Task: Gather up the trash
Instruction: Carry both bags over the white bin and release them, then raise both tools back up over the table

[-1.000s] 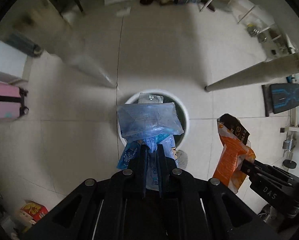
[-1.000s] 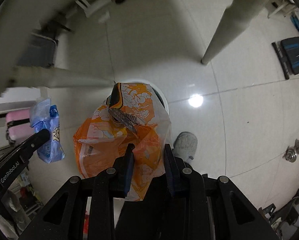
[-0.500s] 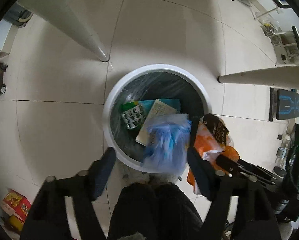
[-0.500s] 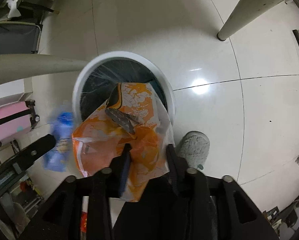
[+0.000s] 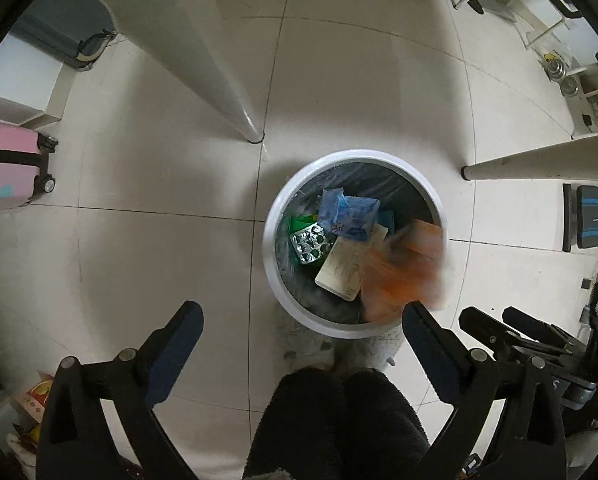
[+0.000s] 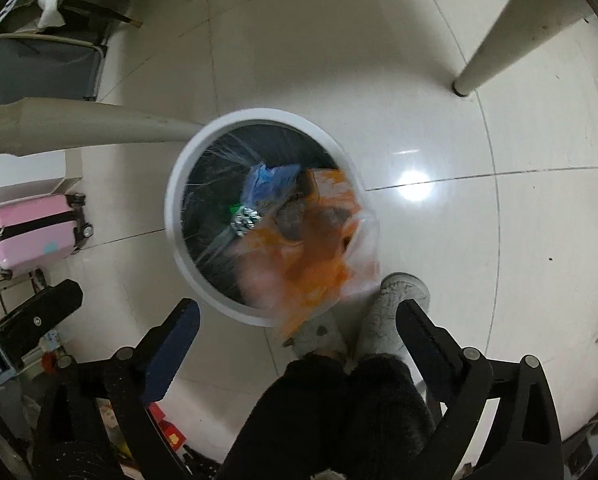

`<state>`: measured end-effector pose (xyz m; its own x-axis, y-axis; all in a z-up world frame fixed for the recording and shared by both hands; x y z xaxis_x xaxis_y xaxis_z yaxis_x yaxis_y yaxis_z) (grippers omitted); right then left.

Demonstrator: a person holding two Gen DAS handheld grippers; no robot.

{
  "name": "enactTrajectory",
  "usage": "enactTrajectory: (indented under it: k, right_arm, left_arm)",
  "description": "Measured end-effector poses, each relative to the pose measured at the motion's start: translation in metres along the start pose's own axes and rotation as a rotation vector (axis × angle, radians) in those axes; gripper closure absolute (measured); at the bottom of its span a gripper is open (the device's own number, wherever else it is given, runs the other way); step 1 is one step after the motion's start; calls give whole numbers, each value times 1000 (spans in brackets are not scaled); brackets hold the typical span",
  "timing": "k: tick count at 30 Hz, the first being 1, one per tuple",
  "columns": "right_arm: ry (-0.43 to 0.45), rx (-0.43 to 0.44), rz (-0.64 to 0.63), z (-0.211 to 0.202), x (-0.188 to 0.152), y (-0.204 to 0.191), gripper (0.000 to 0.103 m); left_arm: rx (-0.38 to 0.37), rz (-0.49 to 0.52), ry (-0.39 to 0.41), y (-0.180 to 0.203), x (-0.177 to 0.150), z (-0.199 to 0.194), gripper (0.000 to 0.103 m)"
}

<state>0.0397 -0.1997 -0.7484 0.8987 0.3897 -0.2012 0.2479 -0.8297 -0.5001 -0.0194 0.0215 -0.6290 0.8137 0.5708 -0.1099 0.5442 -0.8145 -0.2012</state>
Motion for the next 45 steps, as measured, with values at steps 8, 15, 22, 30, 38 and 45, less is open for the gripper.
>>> enactTrajectory:
  k: [8, 15, 22, 30, 38, 45]
  right_arm:
    - [27, -116, -76, -20, -4, -22, 3]
    - [80, -190, -117, -73, -17, -52, 3]
    - [109, -212, -154, -141, -39, -93, 3]
    - [137, -189, -178, -234, -73, -151, 3]
    - [150, -143, -183, -321, -103, -209, 3]
    - [264, -58, -168, -397, -77, -256, 3]
  left_arm:
    - [45, -9, 16, -6, -9, -15, 1]
    - [52, -12, 48, -11, -17, -59, 1]
    - [41, 5, 81, -22, -34, -125, 1]
    - [7, 2, 117, -45, -52, -213, 1]
    - [18, -2, 190, -68, -56, -298, 1]
    - [39, -75, 335, -85, -16, -366, 1]
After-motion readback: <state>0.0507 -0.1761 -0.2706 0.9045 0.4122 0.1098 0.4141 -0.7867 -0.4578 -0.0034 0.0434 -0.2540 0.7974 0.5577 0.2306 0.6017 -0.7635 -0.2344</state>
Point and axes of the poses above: each gripper's, at about its wrist camera, not at the fingertips, and z roughly the way its jaws point, y to its right, x to its top, the point moved 1 cm from there along z, roughly the way its jaws point, and after that the axes turned 15 degrees about x, right-handed, at the moved point
